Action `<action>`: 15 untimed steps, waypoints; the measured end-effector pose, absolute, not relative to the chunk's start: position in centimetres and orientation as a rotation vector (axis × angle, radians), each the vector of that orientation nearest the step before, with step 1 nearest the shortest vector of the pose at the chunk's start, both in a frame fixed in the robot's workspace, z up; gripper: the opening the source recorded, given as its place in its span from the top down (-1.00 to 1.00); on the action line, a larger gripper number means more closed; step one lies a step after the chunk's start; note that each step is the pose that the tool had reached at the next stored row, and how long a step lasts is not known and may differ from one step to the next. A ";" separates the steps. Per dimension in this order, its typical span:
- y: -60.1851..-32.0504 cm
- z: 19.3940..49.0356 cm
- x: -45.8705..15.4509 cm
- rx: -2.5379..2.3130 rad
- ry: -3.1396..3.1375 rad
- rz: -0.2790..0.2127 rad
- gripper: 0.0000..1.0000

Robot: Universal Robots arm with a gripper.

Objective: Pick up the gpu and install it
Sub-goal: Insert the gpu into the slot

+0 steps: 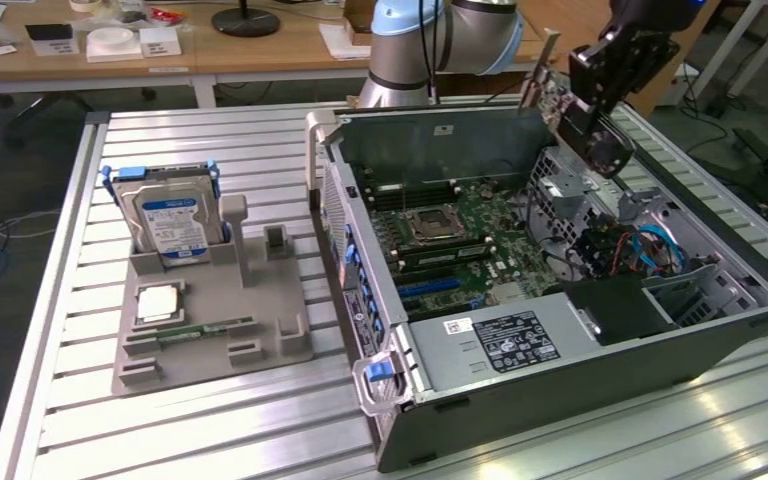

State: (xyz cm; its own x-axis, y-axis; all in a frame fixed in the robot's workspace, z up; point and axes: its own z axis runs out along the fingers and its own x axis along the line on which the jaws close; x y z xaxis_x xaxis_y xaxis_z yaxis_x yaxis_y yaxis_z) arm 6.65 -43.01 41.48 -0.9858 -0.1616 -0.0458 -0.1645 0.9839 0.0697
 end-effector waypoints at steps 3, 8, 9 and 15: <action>-43.0 41.5 6.6 -0.339 3.083 0.115 0.47; -43.0 41.4 6.6 -0.478 3.068 0.118 0.47; -43.0 41.4 6.6 -0.508 3.064 0.118 0.47; -43.0 41.3 6.6 -0.674 3.036 0.121 0.47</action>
State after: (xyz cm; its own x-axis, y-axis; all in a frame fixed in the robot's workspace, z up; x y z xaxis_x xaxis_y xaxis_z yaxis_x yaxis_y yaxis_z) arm 6.65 -43.01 41.34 -0.9058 -0.4213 -0.0458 -0.4236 0.9032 0.0697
